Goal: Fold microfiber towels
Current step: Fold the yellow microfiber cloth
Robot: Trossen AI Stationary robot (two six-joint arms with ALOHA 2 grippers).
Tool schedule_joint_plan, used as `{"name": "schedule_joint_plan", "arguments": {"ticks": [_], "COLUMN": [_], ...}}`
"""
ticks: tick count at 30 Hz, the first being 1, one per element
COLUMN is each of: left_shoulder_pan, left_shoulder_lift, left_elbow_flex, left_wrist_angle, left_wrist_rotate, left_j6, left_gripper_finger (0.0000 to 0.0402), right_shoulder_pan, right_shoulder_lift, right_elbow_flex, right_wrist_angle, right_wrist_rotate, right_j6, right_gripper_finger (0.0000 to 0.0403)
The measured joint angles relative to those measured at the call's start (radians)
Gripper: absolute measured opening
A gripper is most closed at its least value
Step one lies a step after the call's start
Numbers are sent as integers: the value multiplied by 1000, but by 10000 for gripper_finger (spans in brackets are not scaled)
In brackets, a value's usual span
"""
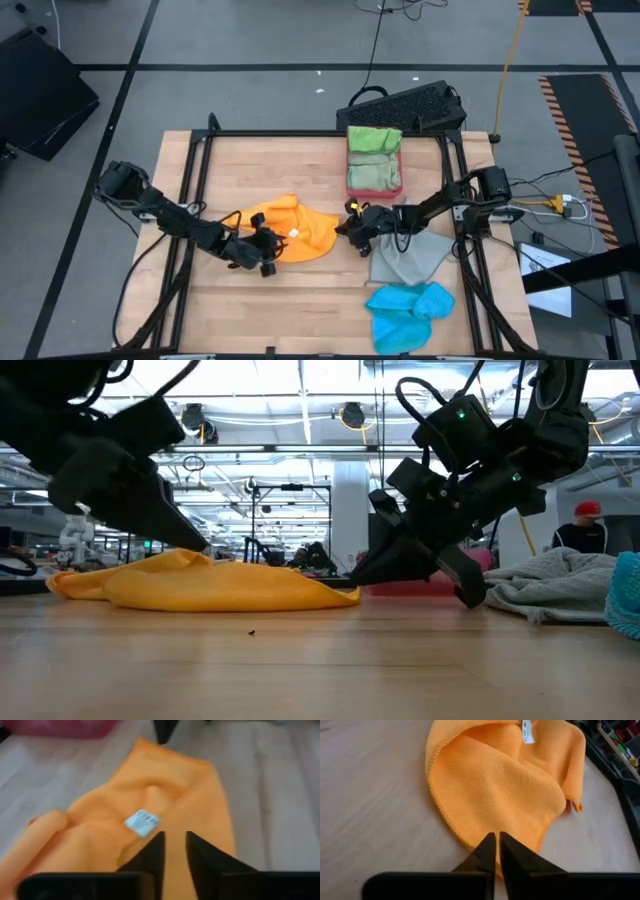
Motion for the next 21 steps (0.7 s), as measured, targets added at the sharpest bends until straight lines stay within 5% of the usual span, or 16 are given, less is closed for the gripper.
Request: {"name": "schedule_joint_plan", "arguments": {"ticks": [4, 10, 14, 21], "left_shoulder_pan": [-23, -74, -95, -61], "left_shoulder_lift": [0, 0, 0, 0], "left_elbow_flex": [0, 5, 9, 9], "left_wrist_angle": [10, 11, 7, -83], "left_wrist_rotate": [22, 17, -73, -206], "left_j6": [23, 2, 4, -105], "left_gripper_finger": [10, 14, 4, 66], "right_shoulder_pan": [6, 56, 94, 125], "right_shoulder_lift": [0, -25, -58, -79], "right_elbow_flex": [0, -3, -5, -4], "right_wrist_angle": [-2, -21, -37, -67], "right_wrist_rotate": [3, 5, 26, 216], "right_j6": [32, 34, 23, -55], "right_gripper_finger": [11, 2, 1, 2]}}
